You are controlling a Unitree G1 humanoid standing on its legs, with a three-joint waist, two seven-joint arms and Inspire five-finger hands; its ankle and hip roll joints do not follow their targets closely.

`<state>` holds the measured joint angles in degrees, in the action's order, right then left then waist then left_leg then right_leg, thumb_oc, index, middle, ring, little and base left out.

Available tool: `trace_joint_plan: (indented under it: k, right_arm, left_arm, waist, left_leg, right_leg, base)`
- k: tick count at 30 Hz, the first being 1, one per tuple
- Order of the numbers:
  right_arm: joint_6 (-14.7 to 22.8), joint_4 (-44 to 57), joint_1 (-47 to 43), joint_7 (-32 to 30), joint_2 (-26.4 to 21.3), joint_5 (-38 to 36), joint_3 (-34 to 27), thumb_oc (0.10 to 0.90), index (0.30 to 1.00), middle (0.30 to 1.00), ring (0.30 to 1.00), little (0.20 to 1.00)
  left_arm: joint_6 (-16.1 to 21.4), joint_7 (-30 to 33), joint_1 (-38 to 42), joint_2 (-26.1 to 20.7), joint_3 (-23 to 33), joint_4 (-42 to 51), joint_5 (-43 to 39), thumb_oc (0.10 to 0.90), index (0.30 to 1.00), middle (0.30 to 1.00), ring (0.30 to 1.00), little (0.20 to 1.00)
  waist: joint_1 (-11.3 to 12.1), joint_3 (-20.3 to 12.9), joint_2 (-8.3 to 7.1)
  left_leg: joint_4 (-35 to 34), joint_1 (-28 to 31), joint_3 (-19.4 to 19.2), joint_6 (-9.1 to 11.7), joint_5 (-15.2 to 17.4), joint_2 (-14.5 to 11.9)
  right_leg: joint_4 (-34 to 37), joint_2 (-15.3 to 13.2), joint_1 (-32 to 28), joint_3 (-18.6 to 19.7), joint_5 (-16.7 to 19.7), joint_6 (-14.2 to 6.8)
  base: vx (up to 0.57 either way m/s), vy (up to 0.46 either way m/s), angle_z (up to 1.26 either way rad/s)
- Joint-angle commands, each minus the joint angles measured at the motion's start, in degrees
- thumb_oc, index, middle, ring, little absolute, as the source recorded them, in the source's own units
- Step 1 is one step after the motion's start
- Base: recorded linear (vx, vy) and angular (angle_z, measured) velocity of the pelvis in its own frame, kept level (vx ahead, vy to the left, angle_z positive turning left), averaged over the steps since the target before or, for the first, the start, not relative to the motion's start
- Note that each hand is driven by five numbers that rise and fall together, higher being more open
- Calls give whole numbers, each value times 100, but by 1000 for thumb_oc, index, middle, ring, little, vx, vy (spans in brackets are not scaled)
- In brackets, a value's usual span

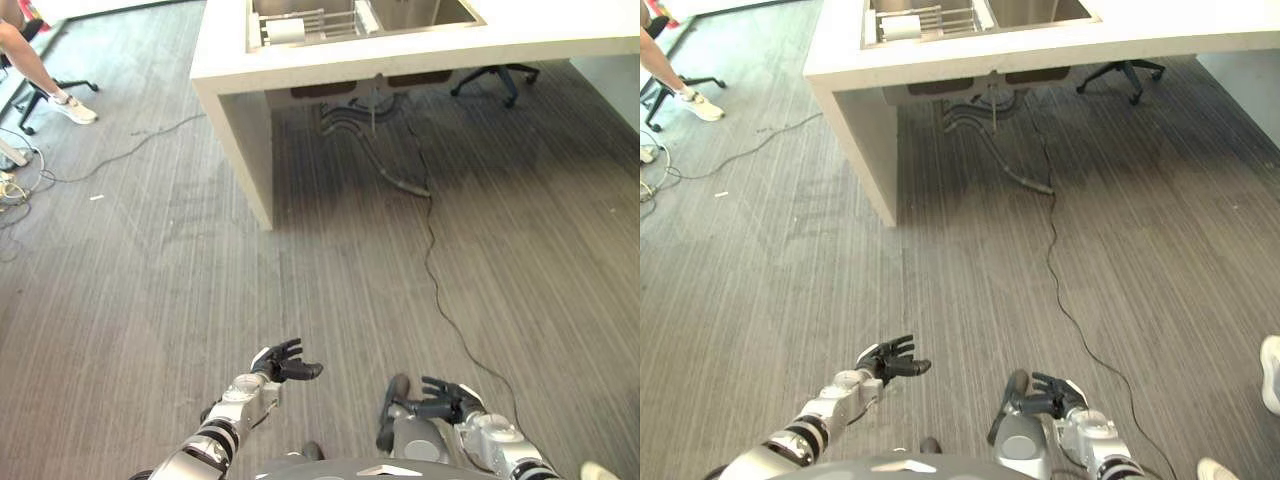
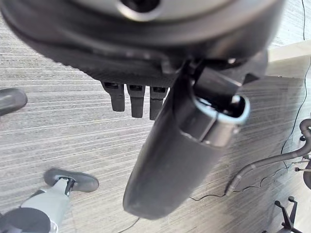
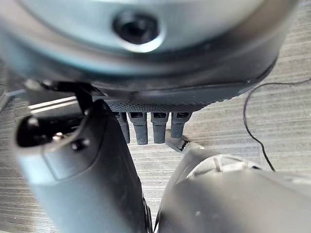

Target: Place the dishes in the dishwasher.

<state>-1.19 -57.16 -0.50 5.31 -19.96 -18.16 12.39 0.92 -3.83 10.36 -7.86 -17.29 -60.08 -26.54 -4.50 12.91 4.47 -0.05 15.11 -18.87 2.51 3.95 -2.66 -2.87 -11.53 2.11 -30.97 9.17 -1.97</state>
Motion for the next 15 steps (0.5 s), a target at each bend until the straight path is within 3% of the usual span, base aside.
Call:
trace_joint_plan:
  k: [1,2,3,4,6,8,10,11,12,13,14,15]
  right_arm:
    - [256,56,-94,89,-130,-122,-133,800,900,900,900,900]
    - [273,35,-112,99,-180,-100,-120,800,900,900,900,900]
    - [278,35,-91,112,-211,-71,-39,800,900,900,900,900]
    - [279,34,-92,112,-211,-72,-38,800,900,900,900,900]
    - [304,151,-47,84,-261,-65,-31,800,900,900,900,900]
    - [298,178,14,19,-332,-104,-90,800,900,900,900,900]
    - [269,153,42,-4,-377,-82,-95,800,900,900,900,900]
    - [266,180,71,-3,-401,-78,-108,800,900,900,900,900]
    - [282,261,114,16,-421,-69,-123,800,900,900,900,900]
    - [332,286,108,20,-443,-63,-162,800,900,900,900,900]
    - [355,270,108,35,-445,-31,-151,800,900,900,900,900]
    - [356,270,110,35,-444,-31,-150,800,900,900,900,900]
  left_arm:
    - [393,-27,293,-17,-60,319,-252,800,900,900,900,900]
    - [391,-22,309,24,-30,304,-336,800,900,900,900,900]
    - [439,4,285,44,-39,362,-555,800,900,900,900,900]
    - [439,4,285,43,-39,362,-557,800,900,900,900,900]
    - [469,93,317,-36,-44,644,-764,800,900,900,900,900]
    - [491,195,419,-130,-53,972,-920,800,900,900,900,900]
    - [507,218,428,-141,-57,1368,-1082,800,900,900,900,900]
    - [549,240,357,-193,-22,1725,-1157,800,900,900,900,900]
    - [574,240,250,-266,-30,2057,-1169,800,900,900,900,900]
    - [554,199,76,-393,36,2531,-1158,800,900,900,900,900]
    - [555,233,-6,-490,90,2730,-1106,800,900,900,900,900]
    - [552,235,-11,-492,90,2736,-1105,800,900,900,900,900]
  waist:
    - [-67,-231,-173]
    - [-63,-216,-99]
    - [-16,-201,-105]
    - [-24,-202,-101]
    - [30,-138,-271]
    - [130,-6,-468]
    - [272,29,-481]
    - [350,7,-468]
    - [423,3,-419]
    - [555,-40,-272]
    - [658,-39,-188]
    - [661,-30,-196]
  left_leg:
    - [737,180,58,-122,995,460]
    - [1213,80,112,91,735,354]
    - [2212,-267,200,486,189,131]
    - [2241,-283,211,503,197,113]
    - [3248,-777,272,883,-772,-53]
    - [4011,-1260,-52,1025,-1004,-324]
    - [3792,-1854,43,810,-697,-80]
    - [3411,-2105,38,715,-695,71]
    - [3038,-2217,70,627,-639,49]
    - [1482,-2282,-51,450,-710,-151]
    - [644,-2281,25,442,-992,-238]
    - [593,-2243,17,442,-1018,-222]
  right_leg:
    - [-220,-285,622,539,-437,-930]
    - [-346,-176,548,538,-606,-806]
    - [-402,-28,301,536,-921,-568]
    - [-400,-16,298,526,-932,-556]
    - [-397,-11,54,443,-1151,-280]
    - [-353,9,-289,410,-1399,-98]
    - [-234,114,-551,473,-1483,-58]
    - [-101,217,-695,442,-1504,-87]
    - [10,309,-827,509,-1530,-131]
    - [188,468,-1063,551,-1619,-269]
    - [207,563,-1171,594,-1702,-296]
    - [205,553,-1183,598,-1706,-298]
  base:
    - [376,-387,32]
    - [439,-519,44]
    - [356,-450,27]
    - [264,-430,26]
    - [194,-377,5]
    - [279,-402,-9]
    - [329,-273,-21]
    - [358,-196,-3]
    - [555,-186,12]
    - [577,-114,-5]
    - [467,-60,-13]
    - [438,-99,-54]
